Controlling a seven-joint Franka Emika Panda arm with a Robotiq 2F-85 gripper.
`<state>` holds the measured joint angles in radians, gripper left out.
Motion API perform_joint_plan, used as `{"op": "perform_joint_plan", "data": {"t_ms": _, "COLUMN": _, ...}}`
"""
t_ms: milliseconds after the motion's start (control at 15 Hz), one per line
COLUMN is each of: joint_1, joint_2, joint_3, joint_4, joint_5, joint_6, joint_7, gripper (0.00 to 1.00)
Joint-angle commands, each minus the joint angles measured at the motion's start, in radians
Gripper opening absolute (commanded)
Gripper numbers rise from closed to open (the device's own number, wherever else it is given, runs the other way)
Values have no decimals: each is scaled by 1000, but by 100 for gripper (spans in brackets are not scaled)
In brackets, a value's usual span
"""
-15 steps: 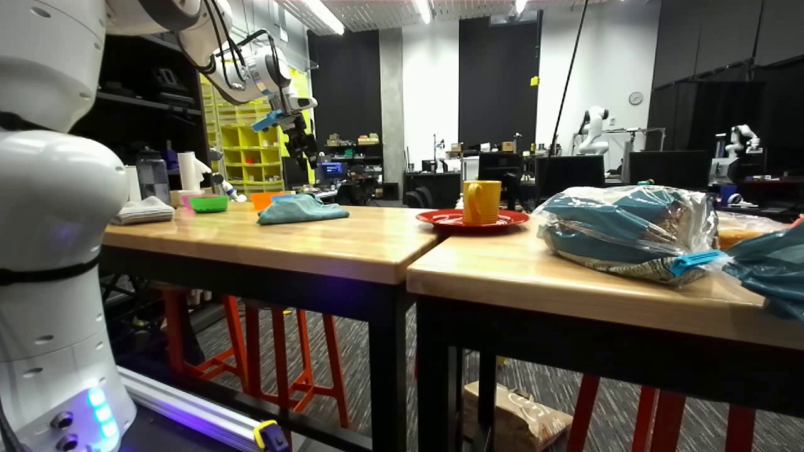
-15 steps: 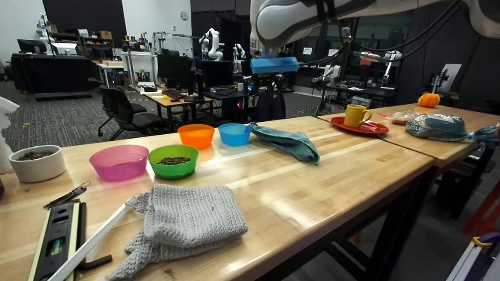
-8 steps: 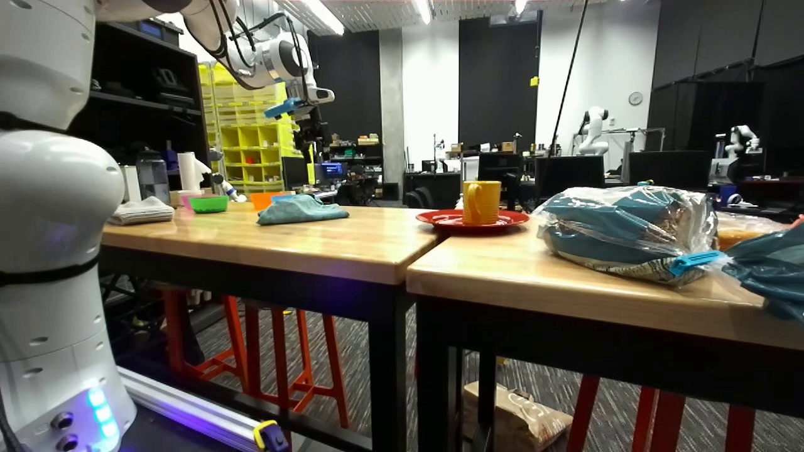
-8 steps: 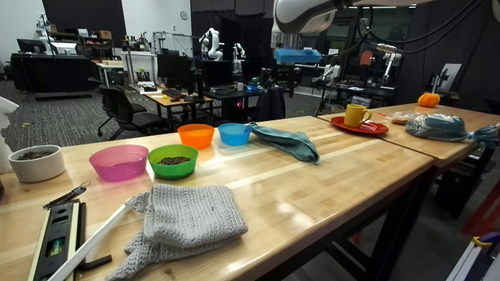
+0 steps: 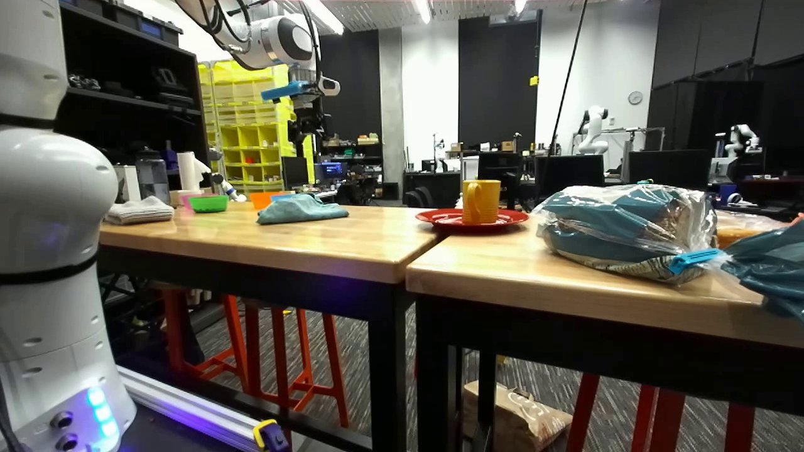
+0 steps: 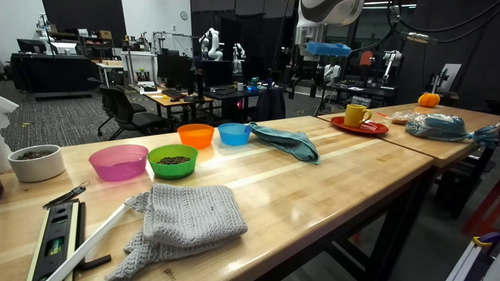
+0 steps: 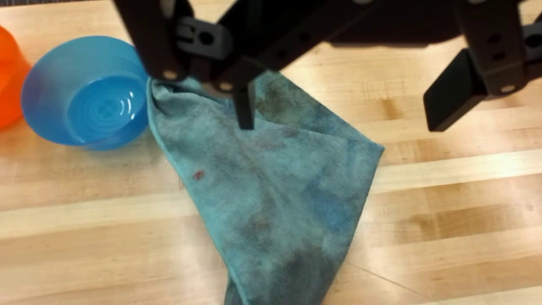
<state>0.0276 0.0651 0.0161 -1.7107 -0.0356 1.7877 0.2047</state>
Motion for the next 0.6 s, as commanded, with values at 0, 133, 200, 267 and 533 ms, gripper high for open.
{"op": "perform_joint_plan", "data": {"t_ms": 0, "joint_1": -1, "joint_2": -7, "joint_3": -1, "joint_4": -7, "joint_5": 0, "joint_6": -3, "joint_7": -4, "gripper": 100}}
{"op": "perform_joint_plan", "data": {"t_ms": 133, "joint_1": 0, "joint_2": -10, "joint_3": 0, "joint_4": -13, "joint_5": 0, "joint_6": -3, "joint_7": -5, "gripper": 100}}
{"op": "perform_joint_plan", "data": {"t_ms": 200, "joint_1": 0, "joint_2": -10, "joint_3": 0, "joint_4": -14, "joint_5": 0, "joint_6": -3, "joint_7": -5, "gripper": 100}}
{"op": "perform_joint_plan", "data": {"t_ms": 267, "joint_1": 0, "joint_2": -10, "joint_3": 0, "joint_4": -14, "joint_5": 0, "joint_6": -3, "joint_7": -5, "gripper": 100}}
{"op": "perform_joint_plan", "data": {"t_ms": 533, "joint_1": 0, "joint_2": -10, "joint_3": 0, "joint_4": -15, "joint_5": 0, "joint_6": -3, "joint_7": -5, "gripper": 100}}
